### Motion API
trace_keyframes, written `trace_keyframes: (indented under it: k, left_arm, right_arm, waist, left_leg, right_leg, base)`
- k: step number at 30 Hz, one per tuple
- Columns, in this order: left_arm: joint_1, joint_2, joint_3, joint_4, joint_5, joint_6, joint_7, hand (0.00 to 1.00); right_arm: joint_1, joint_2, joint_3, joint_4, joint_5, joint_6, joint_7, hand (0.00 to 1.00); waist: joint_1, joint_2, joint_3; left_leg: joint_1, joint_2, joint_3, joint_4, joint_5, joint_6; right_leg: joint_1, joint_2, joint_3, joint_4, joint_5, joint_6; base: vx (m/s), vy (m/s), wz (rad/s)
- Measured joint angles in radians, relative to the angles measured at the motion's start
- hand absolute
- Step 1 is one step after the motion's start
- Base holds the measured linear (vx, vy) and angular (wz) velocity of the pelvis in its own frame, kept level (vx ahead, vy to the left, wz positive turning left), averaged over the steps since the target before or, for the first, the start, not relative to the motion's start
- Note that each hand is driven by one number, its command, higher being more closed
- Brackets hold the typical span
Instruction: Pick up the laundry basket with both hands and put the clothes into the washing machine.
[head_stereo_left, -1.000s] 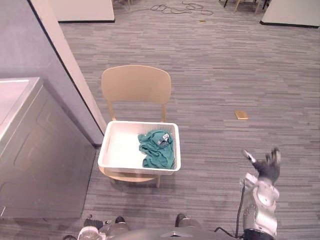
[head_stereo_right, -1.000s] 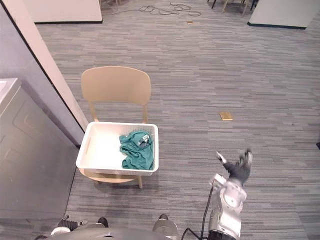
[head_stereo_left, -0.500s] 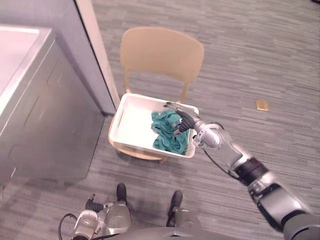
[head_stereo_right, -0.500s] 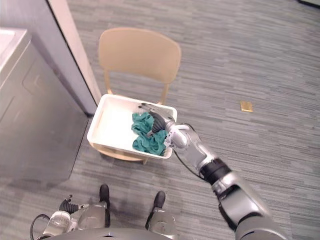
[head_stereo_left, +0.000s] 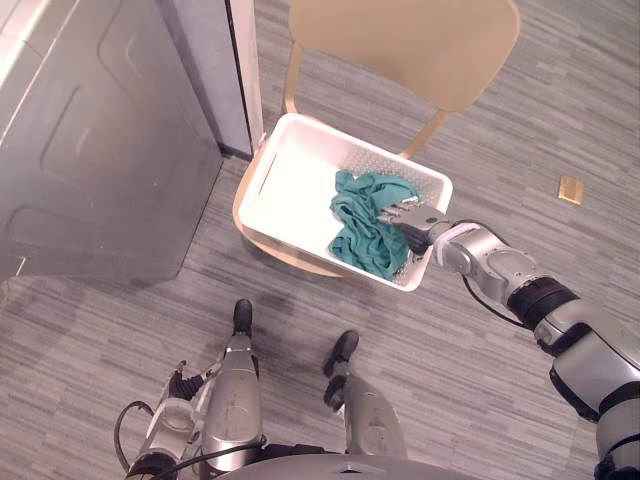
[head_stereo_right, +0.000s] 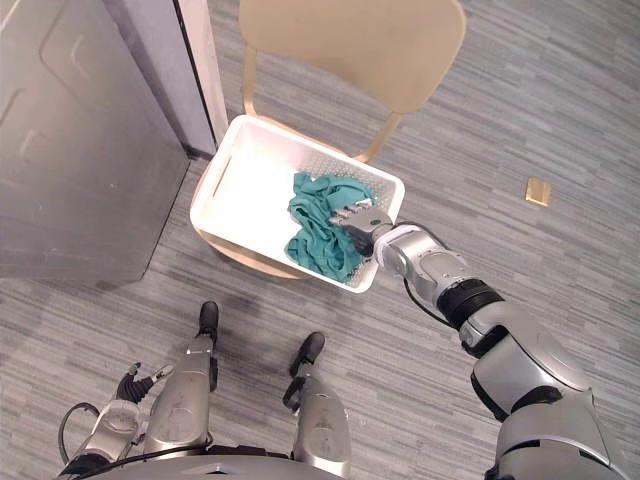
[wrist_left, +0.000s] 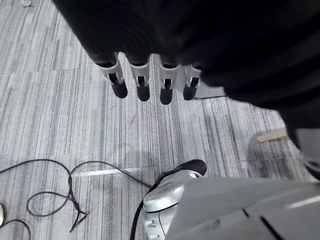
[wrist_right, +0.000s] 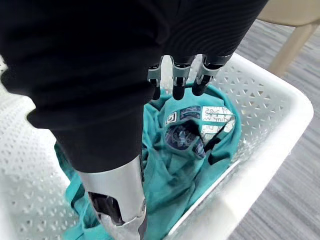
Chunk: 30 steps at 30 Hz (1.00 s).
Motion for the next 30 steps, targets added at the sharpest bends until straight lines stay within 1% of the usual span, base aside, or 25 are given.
trace_keyframes:
  k: [2, 5, 7, 10, 12, 16, 20, 23, 26, 30]
  left_arm:
    - [0.000, -0.001, -0.008, -0.017, -0.016, 0.001, 0.006, 0.00]
    - [0.001, -0.002, -0.022, -0.047, -0.017, 0.004, 0.008, 0.00]
    - [0.001, 0.002, -0.038, -0.062, -0.017, 0.008, 0.028, 0.00]
    - [0.001, -0.001, -0.040, -0.086, -0.016, 0.019, 0.037, 0.00]
    - [0.001, -0.003, -0.040, -0.090, -0.016, 0.021, 0.046, 0.00]
    - [0.001, -0.004, -0.039, -0.102, -0.016, 0.028, 0.051, 0.00]
    - [0.001, -0.006, -0.039, -0.122, -0.017, 0.031, 0.056, 0.00]
    - [0.000, -0.006, -0.039, -0.126, -0.017, 0.032, 0.068, 0.00]
    - [0.000, -0.006, -0.039, -0.128, -0.017, 0.032, 0.073, 0.00]
    - [-0.005, -0.010, -0.040, -0.131, -0.017, 0.032, 0.076, 0.00]
  right_arm:
    - [0.005, 0.015, -0.055, 0.002, 0.000, 0.019, -0.028, 0.00]
    - [0.005, 0.029, -0.097, 0.020, 0.000, 0.027, -0.055, 0.00]
    - [0.005, 0.055, -0.127, 0.064, -0.009, 0.051, -0.091, 0.00]
    - [0.003, 0.096, -0.167, 0.096, -0.009, 0.082, -0.107, 0.00]
    - [-0.002, 0.127, -0.167, 0.117, -0.010, 0.088, -0.131, 0.00]
    - [-0.019, 0.161, -0.167, 0.125, -0.010, 0.096, -0.138, 0.00]
    - [-0.039, 0.195, -0.178, 0.159, -0.010, 0.112, -0.143, 0.00]
    - [-0.056, 0.218, -0.178, 0.193, -0.010, 0.111, -0.160, 0.00]
    - [-0.077, 0.221, -0.178, 0.226, -0.009, 0.113, -0.164, 0.00]
    - [-0.097, 0.231, -0.208, 0.284, -0.009, 0.136, -0.173, 0.00]
  waist:
    - [0.007, -0.001, 0.007]
    - [0.018, 0.001, 0.021]
    - [0.022, 0.001, 0.021]
    - [0.033, -0.001, 0.024]
    - [0.035, -0.002, 0.025]
    - [0.035, -0.002, 0.028]
    - [0.045, -0.002, 0.034]
    - [0.046, -0.002, 0.035]
    - [0.039, -0.001, 0.036]
    - [0.048, -0.001, 0.036]
  left_leg:
    - [-0.022, 0.000, -0.006, 0.007, 0.000, 0.000]
    - [-0.033, 0.000, -0.012, 0.012, 0.000, 0.000]
    - [-0.064, -0.001, -0.031, 0.022, 0.001, 0.000]
    - [-0.090, -0.003, -0.035, 0.024, 0.007, 0.002]
    - [-0.092, -0.003, -0.036, 0.025, 0.007, 0.002]
    - [-0.124, -0.004, -0.057, 0.039, 0.006, 0.002]
    - [-0.143, -0.003, -0.063, 0.042, 0.008, 0.002]
    - [-0.155, -0.003, -0.065, 0.044, 0.012, 0.004]
    - [-0.178, -0.003, -0.084, 0.057, 0.012, 0.003]
    - [-0.196, 0.000, -0.087, 0.057, 0.013, 0.002]
  right_leg:
    - [-0.016, 0.000, -0.004, 0.003, 0.002, -0.001]
    - [-0.019, 0.000, -0.010, 0.003, 0.002, -0.002]
    - [-0.034, 0.001, -0.028, 0.003, 0.002, -0.002]
    - [-0.052, 0.001, -0.036, 0.003, 0.005, -0.004]
    - [-0.052, 0.001, -0.038, 0.003, 0.005, -0.004]
    - [-0.065, 0.003, -0.057, 0.002, 0.005, -0.005]
    - [-0.078, 0.005, -0.061, 0.002, 0.008, -0.009]
    - [-0.086, 0.005, -0.065, 0.002, 0.010, -0.010]
    - [-0.088, 0.010, -0.084, -0.002, 0.011, -0.012]
    - [-0.103, 0.013, -0.089, -0.003, 0.013, -0.015]
  base:
    - [-0.04, 0.001, 0.05]
    - [-0.03, -0.003, 0.07]
    - [-0.03, -0.009, 0.18]
    - [-0.02, -0.004, 0.08]
    - [-0.01, -0.006, 0.05]
    - [-0.02, -0.008, 0.10]
    - [-0.01, -0.002, 0.03]
    - [-0.02, -0.006, 0.04]
    - [-0.03, -0.011, 0.12]
    - [-0.03, -0.009, 0.04]
